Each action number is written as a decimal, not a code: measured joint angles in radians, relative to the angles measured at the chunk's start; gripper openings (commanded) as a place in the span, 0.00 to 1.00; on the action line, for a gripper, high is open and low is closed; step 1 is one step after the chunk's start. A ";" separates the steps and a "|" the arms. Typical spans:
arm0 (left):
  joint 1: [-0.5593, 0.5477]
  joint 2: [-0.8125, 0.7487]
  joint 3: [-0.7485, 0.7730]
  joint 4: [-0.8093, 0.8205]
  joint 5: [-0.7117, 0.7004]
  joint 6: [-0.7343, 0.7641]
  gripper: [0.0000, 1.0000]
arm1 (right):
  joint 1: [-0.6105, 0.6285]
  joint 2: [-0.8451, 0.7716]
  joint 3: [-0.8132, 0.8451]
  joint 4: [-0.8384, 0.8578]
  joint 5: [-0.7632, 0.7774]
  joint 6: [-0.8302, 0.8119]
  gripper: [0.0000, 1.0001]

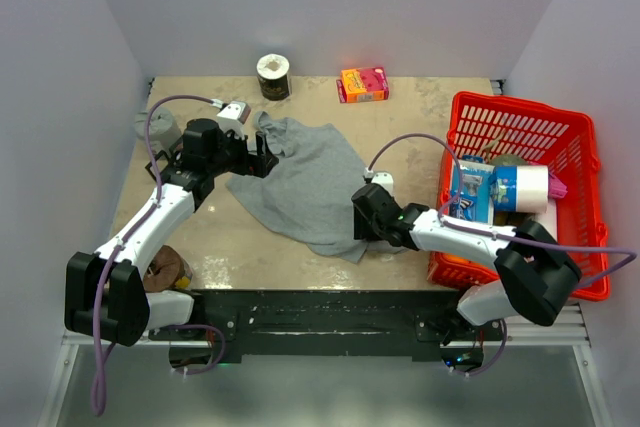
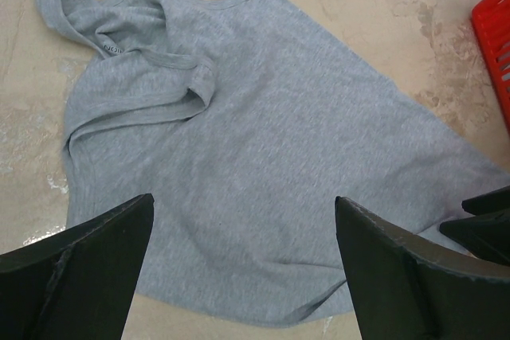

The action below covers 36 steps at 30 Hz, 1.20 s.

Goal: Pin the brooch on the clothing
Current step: Flatten out the crumpled clothing at the center of the board.

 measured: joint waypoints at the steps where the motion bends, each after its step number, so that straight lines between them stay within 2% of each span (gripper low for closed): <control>1: 0.000 0.000 0.000 0.000 0.000 0.000 0.99 | 0.000 0.000 -0.004 0.001 -0.006 0.001 0.52; 9: 0.000 -0.019 0.000 0.000 -0.007 0.001 0.99 | -0.001 0.035 -0.009 0.038 -0.021 0.006 0.45; 11: 0.000 -0.023 0.000 0.000 -0.008 0.001 0.99 | -0.001 0.036 -0.010 0.051 -0.026 0.006 0.39; 12: 0.000 -0.023 0.000 0.000 -0.008 0.001 0.99 | -0.001 0.036 -0.010 0.056 -0.030 0.006 0.36; 13: 0.000 -0.023 0.000 0.000 -0.008 0.001 0.99 | -0.001 0.036 -0.010 0.061 -0.035 0.005 0.28; 16: 0.000 -0.023 0.000 0.000 -0.011 0.002 0.99 | -0.001 0.036 -0.010 0.074 -0.045 0.002 0.17; 17: 0.000 -0.023 0.000 0.000 -0.011 0.003 0.99 | -0.001 0.036 -0.010 0.077 -0.046 0.002 0.05; 18: 0.000 -0.023 0.000 0.000 -0.011 0.004 0.99 | -0.001 0.036 -0.010 0.079 -0.050 -0.001 0.01; 25: 0.000 -0.023 0.000 0.000 -0.011 0.005 0.99 | 0.021 0.003 -0.013 0.082 -0.096 -0.003 0.00; 31: 0.000 -0.023 0.000 0.000 -0.015 0.005 0.99 | 0.239 -0.027 0.013 0.103 -0.121 0.009 0.00; 36: 0.000 -0.023 0.000 0.000 -0.027 0.006 0.99 | 0.394 0.136 0.145 0.154 -0.149 0.011 0.00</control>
